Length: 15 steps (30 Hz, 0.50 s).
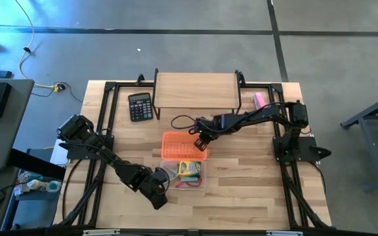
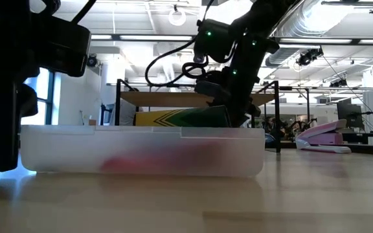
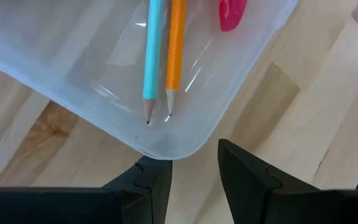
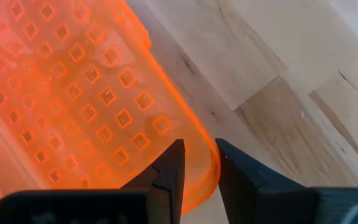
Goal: Pack school essentials
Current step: Close the supply box
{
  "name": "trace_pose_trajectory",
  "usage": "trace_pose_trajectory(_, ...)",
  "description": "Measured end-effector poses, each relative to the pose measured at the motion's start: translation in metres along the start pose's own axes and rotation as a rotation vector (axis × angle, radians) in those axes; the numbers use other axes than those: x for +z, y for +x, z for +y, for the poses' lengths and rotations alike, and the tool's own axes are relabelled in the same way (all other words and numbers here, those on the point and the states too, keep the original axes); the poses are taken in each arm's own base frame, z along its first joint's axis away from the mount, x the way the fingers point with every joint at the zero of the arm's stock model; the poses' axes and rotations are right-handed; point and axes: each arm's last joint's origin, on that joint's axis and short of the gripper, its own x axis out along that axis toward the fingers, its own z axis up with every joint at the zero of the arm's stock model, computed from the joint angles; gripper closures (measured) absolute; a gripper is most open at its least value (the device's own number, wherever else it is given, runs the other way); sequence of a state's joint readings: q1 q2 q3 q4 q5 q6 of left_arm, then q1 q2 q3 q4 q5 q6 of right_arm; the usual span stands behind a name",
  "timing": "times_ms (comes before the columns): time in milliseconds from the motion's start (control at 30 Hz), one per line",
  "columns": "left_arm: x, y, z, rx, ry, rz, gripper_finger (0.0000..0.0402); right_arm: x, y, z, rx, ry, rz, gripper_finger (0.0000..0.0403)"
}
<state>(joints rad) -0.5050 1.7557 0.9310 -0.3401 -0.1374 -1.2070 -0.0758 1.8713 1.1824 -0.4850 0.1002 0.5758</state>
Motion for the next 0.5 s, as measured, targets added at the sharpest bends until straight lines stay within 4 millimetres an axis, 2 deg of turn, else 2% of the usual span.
trace_pose_trajectory(500, 0.000, 0.000, 0.000, -0.003, -0.043, 0.002, 0.0284, -0.002, -0.023, 0.011, 0.021, -0.055, -0.060, 0.0328)
